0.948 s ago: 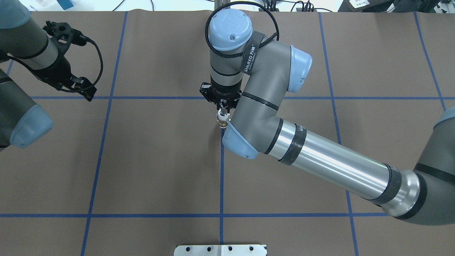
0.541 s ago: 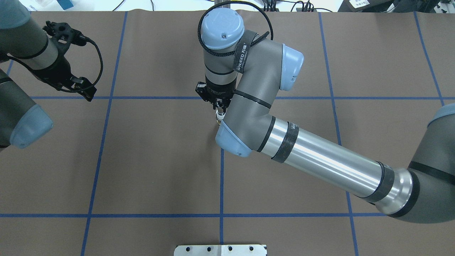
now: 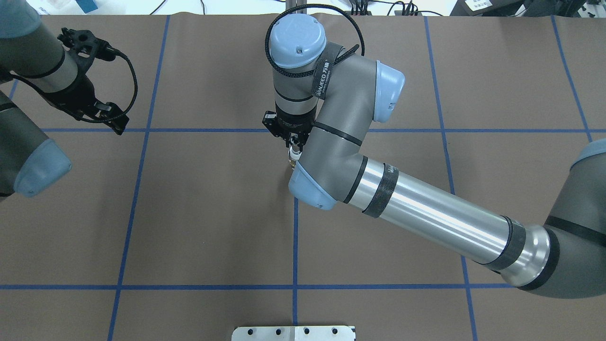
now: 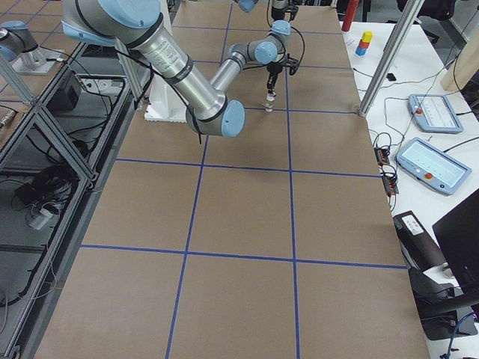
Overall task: Assemble PPR valve and pipe with both arms
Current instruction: 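Lower the chrome fitting into the valve's white socket with the right gripper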
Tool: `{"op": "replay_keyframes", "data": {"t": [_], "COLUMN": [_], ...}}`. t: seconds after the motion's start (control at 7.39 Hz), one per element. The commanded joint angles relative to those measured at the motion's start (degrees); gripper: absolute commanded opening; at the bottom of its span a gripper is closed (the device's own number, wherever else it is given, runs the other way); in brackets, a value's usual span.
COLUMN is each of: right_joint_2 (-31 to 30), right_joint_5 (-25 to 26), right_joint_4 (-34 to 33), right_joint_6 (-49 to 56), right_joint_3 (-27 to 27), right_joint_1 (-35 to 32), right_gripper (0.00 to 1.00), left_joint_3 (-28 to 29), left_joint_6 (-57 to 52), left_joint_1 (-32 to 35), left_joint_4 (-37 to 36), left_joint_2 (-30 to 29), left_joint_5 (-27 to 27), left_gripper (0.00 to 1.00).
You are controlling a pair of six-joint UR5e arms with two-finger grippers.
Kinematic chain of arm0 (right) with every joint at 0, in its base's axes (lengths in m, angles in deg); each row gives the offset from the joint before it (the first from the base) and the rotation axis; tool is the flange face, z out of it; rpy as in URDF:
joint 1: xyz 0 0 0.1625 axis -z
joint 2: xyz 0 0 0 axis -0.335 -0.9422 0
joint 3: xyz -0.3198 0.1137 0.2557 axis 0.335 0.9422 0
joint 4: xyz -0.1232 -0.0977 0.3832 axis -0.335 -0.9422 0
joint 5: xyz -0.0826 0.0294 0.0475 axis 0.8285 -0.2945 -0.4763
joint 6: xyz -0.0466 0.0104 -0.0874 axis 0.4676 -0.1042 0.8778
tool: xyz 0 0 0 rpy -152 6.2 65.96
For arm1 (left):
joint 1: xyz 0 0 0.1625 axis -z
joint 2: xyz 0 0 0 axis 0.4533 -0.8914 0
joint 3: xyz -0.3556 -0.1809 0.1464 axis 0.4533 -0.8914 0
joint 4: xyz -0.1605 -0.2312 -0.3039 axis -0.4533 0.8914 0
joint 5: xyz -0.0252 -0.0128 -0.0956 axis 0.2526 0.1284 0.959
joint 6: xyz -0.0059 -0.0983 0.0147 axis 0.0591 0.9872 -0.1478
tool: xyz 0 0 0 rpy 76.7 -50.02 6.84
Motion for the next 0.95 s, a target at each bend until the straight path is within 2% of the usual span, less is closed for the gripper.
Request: {"op": "replay_keyframes", "data": {"t": [0.0, 0.14, 0.27, 0.41, 0.54, 0.81], "right_joint_2": [-0.47, -0.47, -0.38, -0.38, -0.38, -0.38], "right_joint_5": [0.00, 0.00, 0.00, 0.00, 0.00, 0.00], "right_joint_4": [0.00, 0.00, 0.00, 0.00, 0.00, 0.00], "right_joint_6": [0.01, 0.01, 0.01, 0.01, 0.01, 0.36], "right_joint_3": [0.02, 0.02, 0.02, 0.02, -0.07, -0.51], "right_joint_1": [0.08, 0.08, 0.08, 0.08, 0.08, -0.09], "right_gripper": [0.00, 0.00, 0.49, 0.94, 0.99, 0.99], "left_joint_3": [0.01, 0.09, 0.27, 0.27, 0.27, 0.27], "left_joint_6": [-0.02, 0.07, 0.07, 0.07, 0.07, 0.07], "left_joint_1": [0.00, 0.00, 0.00, 0.00, 0.00, 0.00], "left_joint_4": [0.00, -0.09, 0.00, 0.00, -0.09, -0.09], "left_joint_2": [-0.02, -0.28, -0.29, -0.29, -0.37, -0.46], "left_joint_5": [-0.02, -0.02, -0.02, -0.02, -0.02, -0.02], "left_gripper": [0.99, 0.99, 0.99, 0.99, 0.99, 0.99]}}
